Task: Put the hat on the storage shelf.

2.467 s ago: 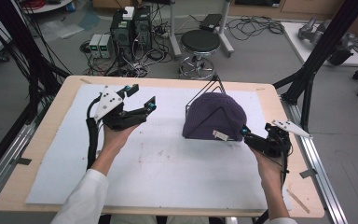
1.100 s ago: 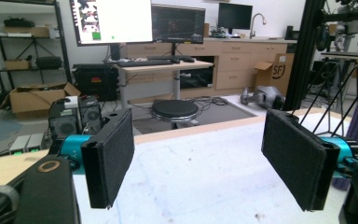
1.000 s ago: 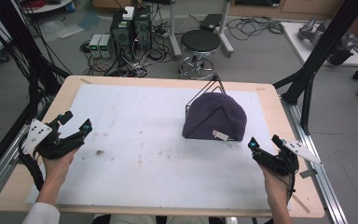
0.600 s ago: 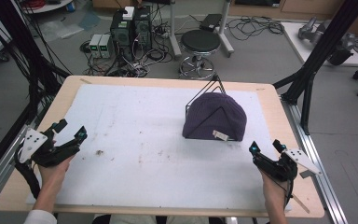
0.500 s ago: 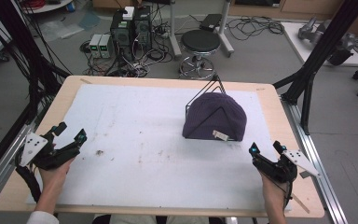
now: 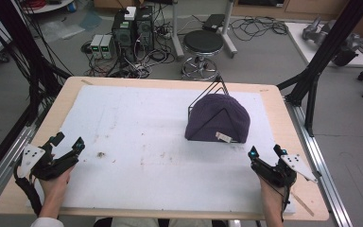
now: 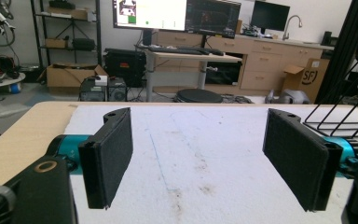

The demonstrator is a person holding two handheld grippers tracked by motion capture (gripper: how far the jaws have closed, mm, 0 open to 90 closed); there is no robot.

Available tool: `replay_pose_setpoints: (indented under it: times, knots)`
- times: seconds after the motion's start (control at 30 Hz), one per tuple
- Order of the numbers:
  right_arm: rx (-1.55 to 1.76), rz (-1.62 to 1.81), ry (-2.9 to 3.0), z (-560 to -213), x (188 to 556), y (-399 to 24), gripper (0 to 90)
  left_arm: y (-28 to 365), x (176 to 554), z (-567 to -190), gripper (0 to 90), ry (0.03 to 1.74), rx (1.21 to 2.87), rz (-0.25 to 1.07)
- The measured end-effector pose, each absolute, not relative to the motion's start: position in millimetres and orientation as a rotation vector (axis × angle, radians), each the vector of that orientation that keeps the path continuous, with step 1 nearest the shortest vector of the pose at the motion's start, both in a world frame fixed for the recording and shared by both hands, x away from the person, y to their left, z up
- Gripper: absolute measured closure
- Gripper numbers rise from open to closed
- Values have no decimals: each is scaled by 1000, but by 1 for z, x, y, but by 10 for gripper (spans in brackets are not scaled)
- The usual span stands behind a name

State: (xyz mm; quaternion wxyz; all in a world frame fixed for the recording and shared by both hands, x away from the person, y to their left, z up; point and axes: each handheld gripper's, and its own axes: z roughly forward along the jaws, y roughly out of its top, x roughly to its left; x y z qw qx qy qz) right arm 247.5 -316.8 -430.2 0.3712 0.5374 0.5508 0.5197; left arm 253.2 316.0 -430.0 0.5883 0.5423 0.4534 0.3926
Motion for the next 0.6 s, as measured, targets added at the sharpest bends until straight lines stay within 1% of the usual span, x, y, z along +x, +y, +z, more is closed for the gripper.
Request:
replay_pose_setpoints:
  times: [0.37,0.6]
  knots:
    - [1406,1374,1336,-428,242,-322,114,318,247,-428,250,1037,1241,912]
    - [1389,1349,1371,-430,240,-319,114,320,246,-429,252,1047,1230,908]
